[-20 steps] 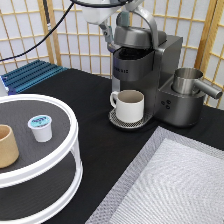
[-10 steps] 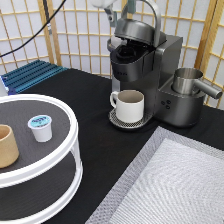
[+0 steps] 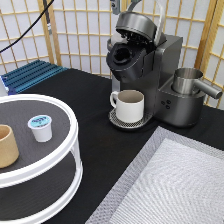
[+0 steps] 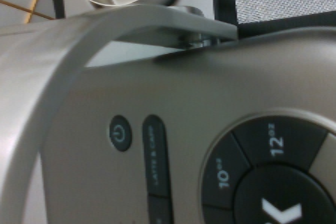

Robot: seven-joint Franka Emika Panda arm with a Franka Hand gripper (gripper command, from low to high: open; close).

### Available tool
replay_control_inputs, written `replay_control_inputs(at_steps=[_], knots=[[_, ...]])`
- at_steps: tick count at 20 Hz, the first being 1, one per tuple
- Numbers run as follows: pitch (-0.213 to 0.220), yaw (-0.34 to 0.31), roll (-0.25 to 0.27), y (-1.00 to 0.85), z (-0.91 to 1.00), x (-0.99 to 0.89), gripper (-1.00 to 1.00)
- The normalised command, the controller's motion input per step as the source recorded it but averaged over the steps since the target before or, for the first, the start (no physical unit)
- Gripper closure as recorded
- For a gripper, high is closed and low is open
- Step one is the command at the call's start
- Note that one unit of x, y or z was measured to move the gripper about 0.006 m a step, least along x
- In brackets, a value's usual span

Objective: Make coffee

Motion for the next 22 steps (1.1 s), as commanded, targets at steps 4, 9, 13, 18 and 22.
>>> replay_control_inputs(at_steps=[4,9,13,18,22], knots=[[0.193,-0.007,-0.137,0.56,0.4,0.63,-1.0],[0.099,-0.08,-0.043,0.0,0.69,0.31,-1.0],[0.016,-0.03,0.128,-0.83,0.33,0.0,-1.0],[0.007,0.0,0.122,-0.99,0.05,-0.06,-1.0],[0.001,0.0,0.053,-1.0,0.07,-0.16,-1.0]])
